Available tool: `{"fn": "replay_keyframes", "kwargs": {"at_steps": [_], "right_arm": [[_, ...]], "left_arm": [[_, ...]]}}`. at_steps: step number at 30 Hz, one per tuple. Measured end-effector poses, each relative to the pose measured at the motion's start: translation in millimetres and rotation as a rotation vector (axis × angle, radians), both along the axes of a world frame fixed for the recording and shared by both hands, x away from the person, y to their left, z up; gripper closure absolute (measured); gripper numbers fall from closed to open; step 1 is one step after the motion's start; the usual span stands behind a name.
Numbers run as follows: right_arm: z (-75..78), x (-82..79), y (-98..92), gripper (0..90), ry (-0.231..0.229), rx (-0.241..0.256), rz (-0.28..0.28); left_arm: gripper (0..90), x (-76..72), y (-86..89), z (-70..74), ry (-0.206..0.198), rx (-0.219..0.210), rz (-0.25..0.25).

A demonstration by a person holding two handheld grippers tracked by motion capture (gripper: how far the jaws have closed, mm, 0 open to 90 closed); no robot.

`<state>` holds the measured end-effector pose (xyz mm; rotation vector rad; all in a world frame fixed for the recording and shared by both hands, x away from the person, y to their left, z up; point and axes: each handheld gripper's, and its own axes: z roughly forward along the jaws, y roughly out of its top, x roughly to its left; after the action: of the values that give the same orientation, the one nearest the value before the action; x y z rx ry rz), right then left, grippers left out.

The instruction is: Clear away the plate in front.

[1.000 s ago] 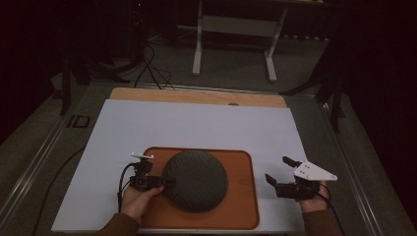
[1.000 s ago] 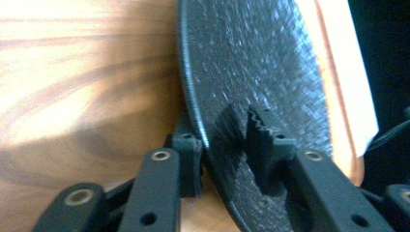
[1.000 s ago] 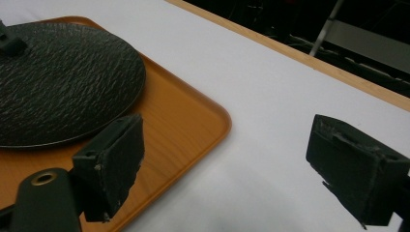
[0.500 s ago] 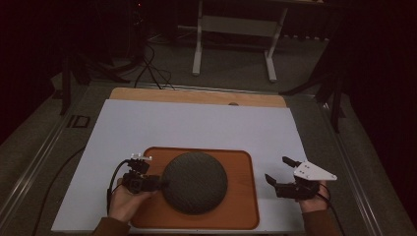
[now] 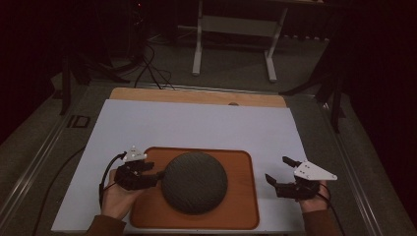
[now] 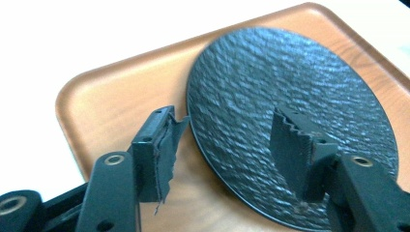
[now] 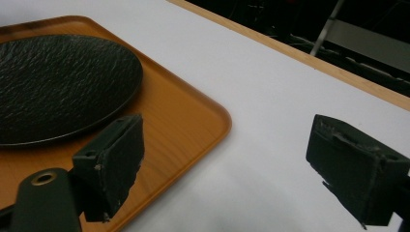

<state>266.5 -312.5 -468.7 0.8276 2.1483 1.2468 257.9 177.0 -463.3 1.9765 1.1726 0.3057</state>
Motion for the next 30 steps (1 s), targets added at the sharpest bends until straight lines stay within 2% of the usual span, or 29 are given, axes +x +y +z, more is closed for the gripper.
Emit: {"fn": "replay_keyframes", "kwargs": {"at_steps": [3, 7, 11, 14, 18, 21, 25, 27, 30], "right_arm": [[-0.1, 0.2, 0.1, 13.2, 0.0, -0.001, 0.0], [0.0, 0.3, -0.1, 13.2, 0.0, 0.0, 0.0], [0.1, 0.4, -0.5, 13.2, 0.0, 0.001, 0.0], [0.3, 0.3, -1.1, 13.2, 0.0, 0.003, -0.002], [0.3, 1.0, -2.2, 13.2, 0.001, 0.003, -0.003], [0.4, 1.0, -3.1, 13.2, 0.003, 0.009, -0.006], [0.5, 1.5, -5.4, 13.2, 0.0, 0.018, -0.004], [0.7, 1.4, -6.5, 13.2, -0.002, 0.023, -0.009], [0.3, 2.2, -8.4, 13.0, -0.003, 0.03, -0.01]], "left_arm": [[41.9, -1.8, 6.2, 4.6, -0.049, -0.004, 0.022], [41.4, -4.2, 16.7, 10.7, -0.105, 0.011, 0.053], [41.0, -5.6, 30.1, 16.5, -0.137, 0.036, 0.101], [40.7, -7.3, 43.3, 20.0, -0.165, 0.025, 0.141], [38.8, -10.5, 60.3, 22.7, -0.224, 0.002, 0.184], [37.5, -13.5, 72.1, 22.9, -0.275, -0.001, 0.214], [37.9, -18.2, 85.6, 17.4, -0.348, 0.016, 0.264], [36.2, -20.0, 91.4, 14.2, -0.373, 0.016, 0.293], [33.5, -21.4, 98.0, 10.6, -0.388, -0.016, 0.345]]}}
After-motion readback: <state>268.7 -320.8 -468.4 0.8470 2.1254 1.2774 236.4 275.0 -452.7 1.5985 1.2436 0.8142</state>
